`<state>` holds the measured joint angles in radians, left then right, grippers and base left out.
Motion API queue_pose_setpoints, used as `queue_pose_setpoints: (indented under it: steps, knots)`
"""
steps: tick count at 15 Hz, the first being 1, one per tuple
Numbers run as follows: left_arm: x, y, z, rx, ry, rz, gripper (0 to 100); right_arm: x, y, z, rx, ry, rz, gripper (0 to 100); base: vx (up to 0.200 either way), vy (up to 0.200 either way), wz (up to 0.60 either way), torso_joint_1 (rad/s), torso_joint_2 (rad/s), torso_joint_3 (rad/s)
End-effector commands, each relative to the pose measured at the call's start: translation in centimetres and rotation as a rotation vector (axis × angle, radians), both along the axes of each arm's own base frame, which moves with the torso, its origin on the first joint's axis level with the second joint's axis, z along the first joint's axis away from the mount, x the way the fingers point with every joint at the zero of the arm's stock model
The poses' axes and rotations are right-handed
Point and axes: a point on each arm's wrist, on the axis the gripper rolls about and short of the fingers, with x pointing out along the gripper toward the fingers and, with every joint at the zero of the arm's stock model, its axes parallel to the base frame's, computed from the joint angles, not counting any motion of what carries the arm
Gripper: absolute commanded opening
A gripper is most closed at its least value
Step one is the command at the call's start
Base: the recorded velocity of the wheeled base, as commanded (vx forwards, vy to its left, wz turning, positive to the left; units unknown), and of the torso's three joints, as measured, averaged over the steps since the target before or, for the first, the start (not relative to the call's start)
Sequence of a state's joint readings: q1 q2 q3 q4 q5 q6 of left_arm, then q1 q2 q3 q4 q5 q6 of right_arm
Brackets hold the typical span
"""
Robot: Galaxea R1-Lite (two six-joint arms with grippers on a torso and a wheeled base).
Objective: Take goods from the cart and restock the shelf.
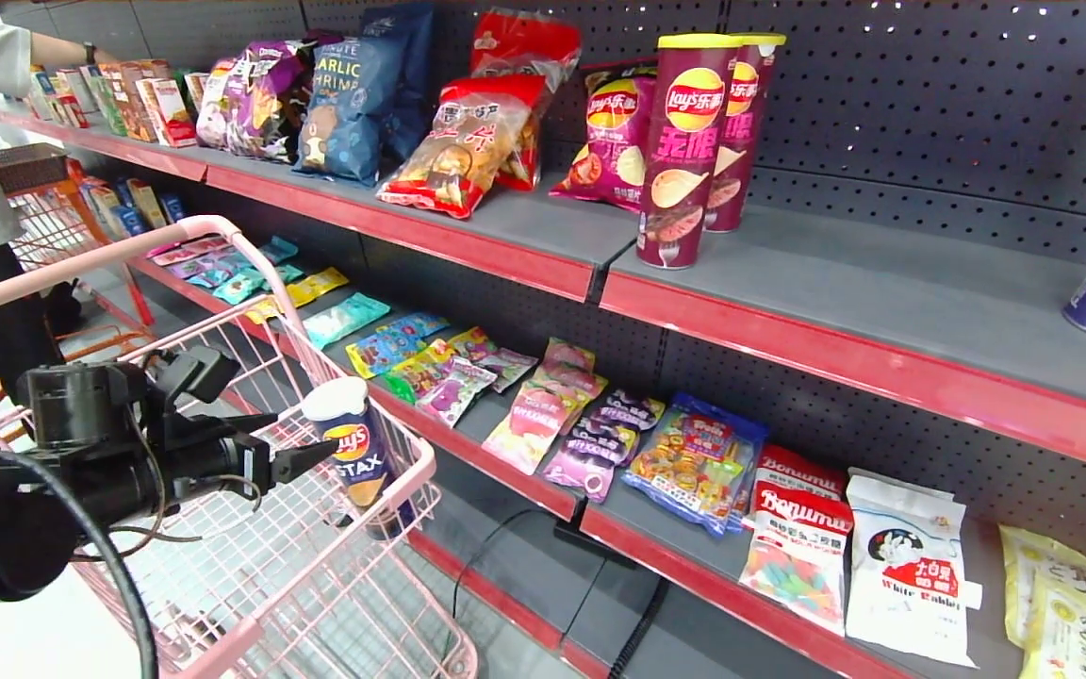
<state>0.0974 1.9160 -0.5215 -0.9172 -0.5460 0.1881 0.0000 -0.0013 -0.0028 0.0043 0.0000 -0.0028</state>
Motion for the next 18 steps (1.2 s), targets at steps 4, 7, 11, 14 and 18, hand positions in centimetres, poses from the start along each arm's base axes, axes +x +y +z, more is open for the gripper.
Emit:
queue_pose_setpoints:
  steps: [4,7,11,14,18]
  knots:
    - [2.2,-1.2,-2.2,-0.013,0.007,-0.044,100,0.0,0.0,0.0,-0.002,0.001,0.0,100,0.0,0.0,0.0,0.0,0.0,0.0]
    - [3.4,-2.4,-2.3,-0.03,0.003,-0.057,100,0.0,0.0,0.0,-0.002,0.001,0.0,100,0.0,0.0,0.0,0.0,0.0,0.0]
    - [4.6,-2.7,-2.4,-0.025,-0.015,-0.058,100,0.0,0.0,0.0,-0.002,0.001,0.0,100,0.0,0.0,0.0,0.0,0.0,0.0]
    - [4.6,-3.4,-2.4,-0.027,-0.013,-0.075,100,0.0,0.0,0.0,-0.002,0.001,-0.002,100,0.0,0.0,0.0,0.0,0.0,0.0]
    - [4.4,-3.7,-2.9,-0.023,-0.015,-0.078,0,0.0,0.0,0.0,-0.002,0.001,0.0,100,0.0,0.0,0.0,0.0,0.0,0.0]
